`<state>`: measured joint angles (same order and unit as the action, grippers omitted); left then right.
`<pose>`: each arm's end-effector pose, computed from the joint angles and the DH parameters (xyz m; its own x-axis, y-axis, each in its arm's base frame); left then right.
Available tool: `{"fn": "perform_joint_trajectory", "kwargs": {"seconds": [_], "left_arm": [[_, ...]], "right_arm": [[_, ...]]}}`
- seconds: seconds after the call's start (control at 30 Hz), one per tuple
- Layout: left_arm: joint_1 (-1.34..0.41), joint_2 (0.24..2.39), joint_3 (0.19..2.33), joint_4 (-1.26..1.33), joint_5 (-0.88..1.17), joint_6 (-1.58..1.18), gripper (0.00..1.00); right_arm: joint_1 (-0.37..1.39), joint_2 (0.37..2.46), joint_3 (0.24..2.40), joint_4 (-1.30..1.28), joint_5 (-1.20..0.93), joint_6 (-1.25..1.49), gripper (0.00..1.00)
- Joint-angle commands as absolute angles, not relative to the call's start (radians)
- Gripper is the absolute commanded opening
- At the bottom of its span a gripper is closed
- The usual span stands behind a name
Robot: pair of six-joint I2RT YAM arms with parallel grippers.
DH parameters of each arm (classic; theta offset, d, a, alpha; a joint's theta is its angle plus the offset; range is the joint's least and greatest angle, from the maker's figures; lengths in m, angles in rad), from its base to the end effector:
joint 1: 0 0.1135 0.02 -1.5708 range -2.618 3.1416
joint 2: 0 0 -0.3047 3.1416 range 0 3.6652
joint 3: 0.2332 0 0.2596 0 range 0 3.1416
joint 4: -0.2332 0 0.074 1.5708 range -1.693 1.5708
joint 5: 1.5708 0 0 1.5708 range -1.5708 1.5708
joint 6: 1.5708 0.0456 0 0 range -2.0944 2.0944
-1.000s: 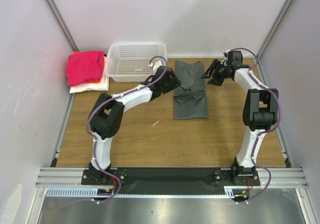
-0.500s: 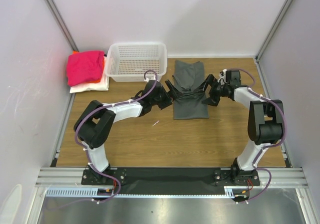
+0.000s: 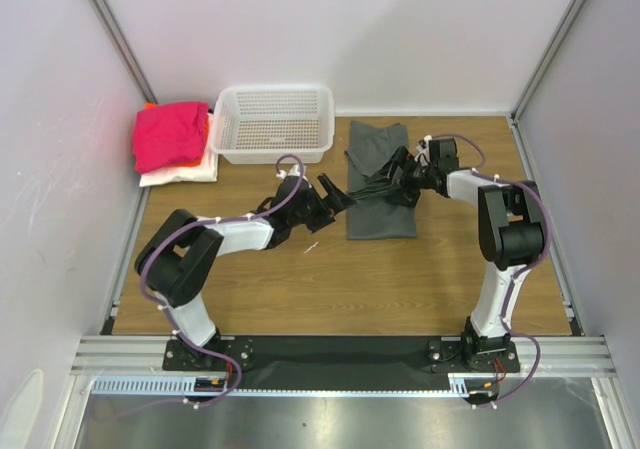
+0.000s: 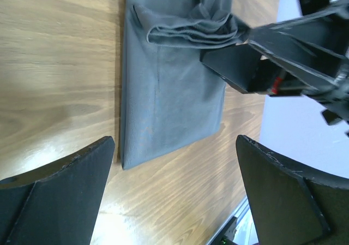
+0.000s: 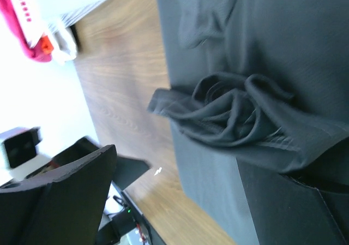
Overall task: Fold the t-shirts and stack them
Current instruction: Fold the tshirt
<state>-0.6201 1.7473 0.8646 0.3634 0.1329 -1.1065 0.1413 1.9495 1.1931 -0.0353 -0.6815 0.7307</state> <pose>0.3088 -0.2279 0.1973 -0.7796 -0.5323 -0.3300 -0.0613 0.5891 -0.8057 0.4260 0.0896 0.1890 -0.8901 0.3969 -0.2241 0.0624 0.5931 0.8027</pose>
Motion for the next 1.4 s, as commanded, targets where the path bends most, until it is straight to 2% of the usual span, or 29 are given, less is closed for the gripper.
{"fn": "perform_joint_trajectory", "kwargs": {"seconds": [0.0, 0.23, 0.43, 0.63, 0.77, 0.9, 1.1, 1.37], "left_arm": [[-0.591, 1.637, 0.838, 0.382, 0.103, -1.072, 1.00], [-0.583, 1.583, 0.815, 0.336, 0.078, -0.986, 1.00], [-0.583, 1.632, 0.837, 0.393, 0.091, -0.939, 1.00], [-0.591, 1.736, 0.955, 0.465, 0.086, -0.885, 1.00], [-0.601, 1.824, 1.075, 0.511, 0.097, -0.861, 1.00], [-0.610, 1.949, 1.164, 0.586, 0.129, -0.925, 0.99], [-0.624, 2.105, 1.288, 0.615, 0.117, -1.028, 0.97], [-0.627, 2.164, 1.310, 0.598, 0.038, -1.011, 0.97]], "right_arm": [[0.129, 1.973, 1.284, -0.043, -0.635, 0.703, 1.00], [0.120, 2.112, 1.485, -0.046, -0.604, 0.718, 1.00], [0.114, 2.190, 1.627, -0.073, -0.615, 0.721, 1.00], [0.087, 2.062, 1.667, -0.144, -0.592, 0.638, 1.00], [0.064, 1.927, 1.619, -0.222, -0.558, 0.578, 1.00], [0.054, 1.798, 1.459, -0.216, -0.545, 0.565, 1.00], [0.051, 1.750, 1.264, -0.150, -0.560, 0.586, 1.00], [0.049, 1.740, 1.229, -0.156, -0.541, 0.560, 1.00]]}}
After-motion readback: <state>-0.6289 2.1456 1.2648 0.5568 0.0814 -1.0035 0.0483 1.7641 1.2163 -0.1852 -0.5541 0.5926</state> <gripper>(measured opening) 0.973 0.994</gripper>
